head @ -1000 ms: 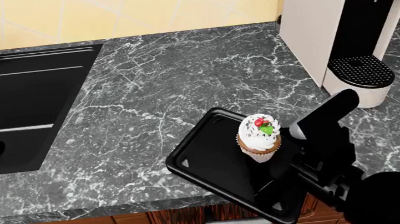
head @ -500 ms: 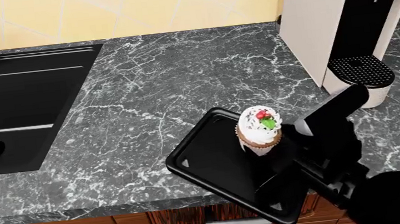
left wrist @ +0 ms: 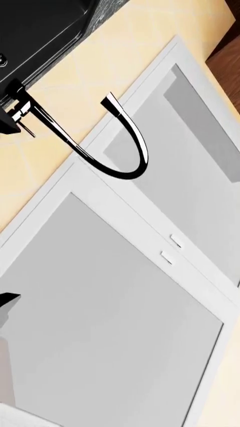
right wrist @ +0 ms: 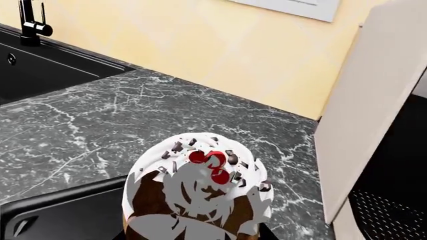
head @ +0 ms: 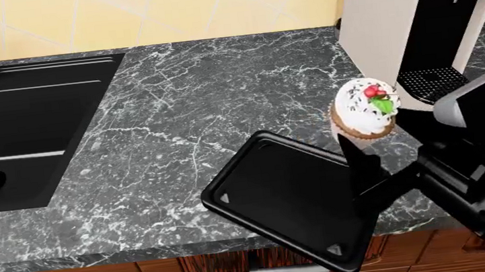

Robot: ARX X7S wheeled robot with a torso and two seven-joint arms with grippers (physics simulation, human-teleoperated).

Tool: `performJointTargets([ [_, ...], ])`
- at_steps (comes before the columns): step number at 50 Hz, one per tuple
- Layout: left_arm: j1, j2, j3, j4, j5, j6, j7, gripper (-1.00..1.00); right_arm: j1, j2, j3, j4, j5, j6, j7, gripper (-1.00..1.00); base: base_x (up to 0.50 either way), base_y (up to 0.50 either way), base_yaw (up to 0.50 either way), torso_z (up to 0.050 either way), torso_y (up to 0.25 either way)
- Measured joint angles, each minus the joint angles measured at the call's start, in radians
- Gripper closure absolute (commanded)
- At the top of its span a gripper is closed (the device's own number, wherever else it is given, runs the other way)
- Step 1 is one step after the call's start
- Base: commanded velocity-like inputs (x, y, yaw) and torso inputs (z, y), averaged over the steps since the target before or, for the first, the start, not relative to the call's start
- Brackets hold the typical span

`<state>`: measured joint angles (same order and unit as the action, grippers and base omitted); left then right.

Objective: Move the fresh-baked cupcake off the tray onto the counter, and place the bowl used for mixing into the sink.

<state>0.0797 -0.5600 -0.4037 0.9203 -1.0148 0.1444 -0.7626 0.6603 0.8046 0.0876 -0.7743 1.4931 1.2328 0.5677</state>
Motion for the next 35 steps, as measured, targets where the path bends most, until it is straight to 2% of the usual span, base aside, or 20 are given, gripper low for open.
performJointTargets([
  [22, 0.003, -0.005, 0.000, 0.004, 0.000, 0.004, -0.005, -1.00, -0.075, 0.177, 0.195, 0.010, 0.190, -0.010, 0.149, 1.00, 0.00, 0.00, 0.00, 0.000, 0.000],
  [35, 0.005, -0.009, -0.001, 0.004, -0.001, 0.007, -0.008, -1.00, -0.077, 0.196, 0.150, 0.044, 0.175, 0.002, 0.248, 1.00, 0.00, 0.00, 0.00, 0.000, 0.000],
])
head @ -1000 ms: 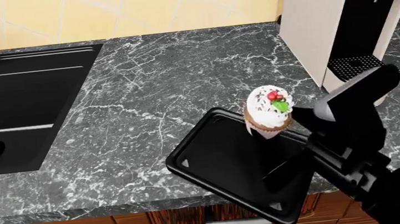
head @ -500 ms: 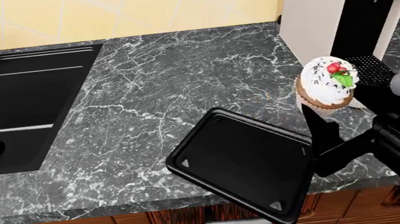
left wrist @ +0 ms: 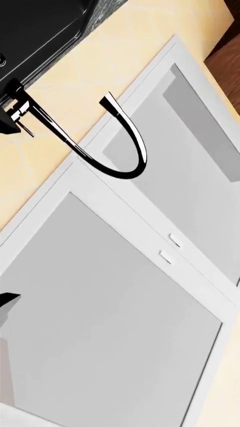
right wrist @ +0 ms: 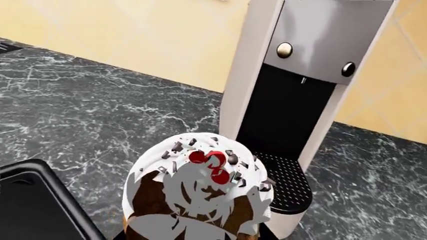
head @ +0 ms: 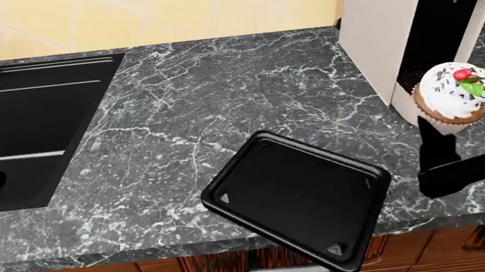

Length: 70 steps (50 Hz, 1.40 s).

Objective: Move the fresh-baked cupcake off the tray onto the counter, and place the bowl used for mixing into the sink.

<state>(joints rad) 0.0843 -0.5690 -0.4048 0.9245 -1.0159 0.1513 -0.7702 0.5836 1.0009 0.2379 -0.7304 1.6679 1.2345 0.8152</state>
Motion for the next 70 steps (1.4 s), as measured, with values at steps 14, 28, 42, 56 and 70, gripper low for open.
performJointTargets([
  [14, 0.004, -0.001, -0.001, -0.001, 0.000, 0.005, 0.000, -1.00, 0.005, -0.012, -0.079, 0.029, -0.071, 0.018, 0.043, 1.00, 0.00, 0.00, 0.00, 0.000, 0.000],
  [28, 0.006, -0.001, 0.001, -0.003, 0.002, 0.009, 0.001, -1.00, -0.003, -0.022, -0.127, 0.054, -0.148, 0.020, 0.033, 1.00, 0.00, 0.00, 0.00, 0.000, 0.000],
  [42, 0.005, -0.003, 0.004, -0.005, 0.004, 0.010, 0.000, -1.00, -0.055, -0.025, -0.136, 0.061, -0.216, 0.001, 0.003, 1.00, 0.00, 0.00, 0.00, 0.000, 0.000],
  [56, 0.006, -0.005, 0.006, -0.005, 0.006, 0.011, -0.002, -1.00, -0.107, -0.022, -0.130, 0.067, -0.265, -0.021, -0.016, 1.00, 0.00, 0.00, 0.00, 0.000, 0.000],
  [70, 0.006, -0.007, 0.010, -0.004, 0.009, 0.012, -0.003, -1.00, -0.147, -0.028, -0.150, 0.081, -0.334, -0.050, -0.052, 1.00, 0.00, 0.00, 0.00, 0.000, 0.000],
])
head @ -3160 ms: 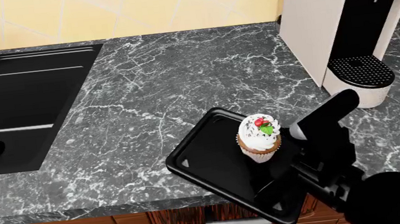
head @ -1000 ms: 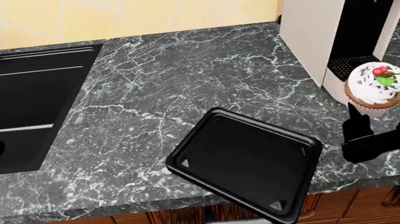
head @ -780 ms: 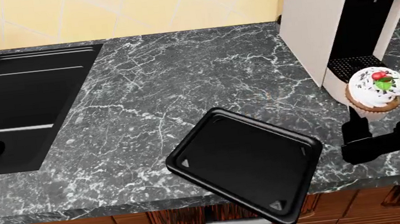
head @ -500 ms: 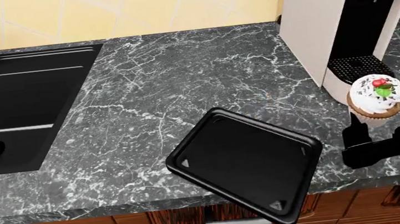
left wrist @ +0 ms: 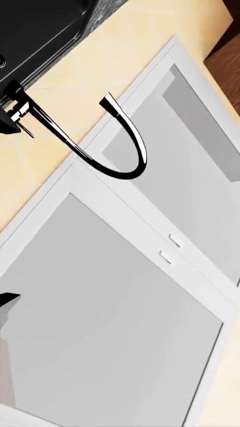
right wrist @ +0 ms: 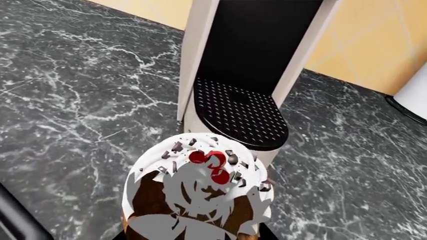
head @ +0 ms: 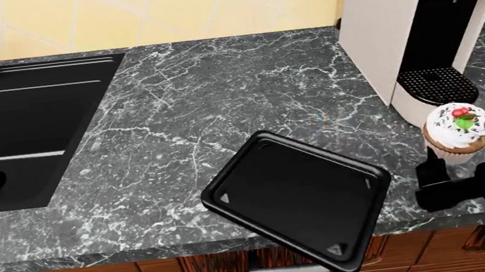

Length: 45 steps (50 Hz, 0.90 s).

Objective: Move the fresh-baked cupcake off the tray onto the counter, and place the bowl used for mixing into the sink.

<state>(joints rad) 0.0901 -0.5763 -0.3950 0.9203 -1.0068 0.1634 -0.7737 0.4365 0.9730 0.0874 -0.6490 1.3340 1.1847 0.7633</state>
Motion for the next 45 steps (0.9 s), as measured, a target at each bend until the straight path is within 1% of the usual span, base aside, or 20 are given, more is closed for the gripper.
performJointTargets([
  [27, 0.001, -0.004, 0.004, 0.000, 0.003, 0.003, -0.004, -1.00, -0.078, -0.014, -0.031, 0.026, -0.101, -0.060, -0.058, 1.00, 0.00, 0.00, 0.00, 0.000, 0.000],
  [45, 0.001, -0.009, 0.005, 0.002, 0.002, 0.006, -0.007, -1.00, -0.089, -0.024, -0.064, 0.048, -0.142, -0.085, -0.086, 1.00, 0.00, 0.00, 0.00, 0.000, 0.000],
])
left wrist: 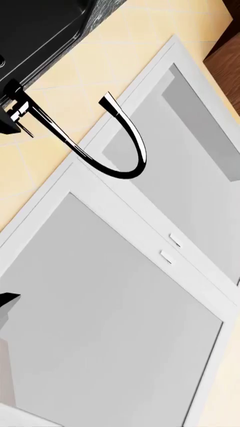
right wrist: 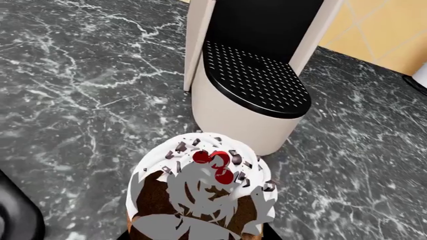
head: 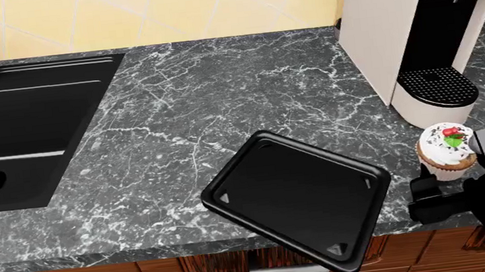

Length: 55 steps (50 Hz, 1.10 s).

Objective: Move the fresh-baked cupcake off the tray onto the counter, and place the bowl used for mixing into the sink.

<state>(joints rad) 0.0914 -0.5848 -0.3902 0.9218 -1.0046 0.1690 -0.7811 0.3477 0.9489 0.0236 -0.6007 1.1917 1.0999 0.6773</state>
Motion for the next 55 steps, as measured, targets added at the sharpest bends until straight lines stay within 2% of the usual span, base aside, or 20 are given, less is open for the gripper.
performJointTargets([
  [8, 0.000, -0.001, 0.001, 0.001, 0.001, 0.001, -0.001, -1.00, -0.002, 0.002, -0.010, 0.007, -0.010, -0.016, -0.024, 1.00, 0.00, 0.00, 0.00, 0.000, 0.000],
  [9, 0.001, -0.001, 0.001, 0.001, 0.001, 0.002, -0.001, -1.00, -0.002, 0.003, -0.011, 0.008, -0.011, -0.018, -0.027, -1.00, 0.00, 0.00, 0.00, 0.000, 0.000],
  [34, 0.003, -0.004, 0.004, 0.003, 0.002, 0.007, -0.004, -1.00, -0.025, 0.005, -0.011, 0.007, -0.037, -0.053, -0.055, -1.00, 0.00, 0.00, 0.00, -0.001, 0.000],
  [55, 0.001, -0.009, 0.007, 0.001, 0.002, 0.008, -0.008, -1.00, -0.084, 0.034, 0.092, -0.031, 0.038, -0.057, -0.031, -1.00, 0.00, 0.00, 0.00, 0.000, 0.000],
])
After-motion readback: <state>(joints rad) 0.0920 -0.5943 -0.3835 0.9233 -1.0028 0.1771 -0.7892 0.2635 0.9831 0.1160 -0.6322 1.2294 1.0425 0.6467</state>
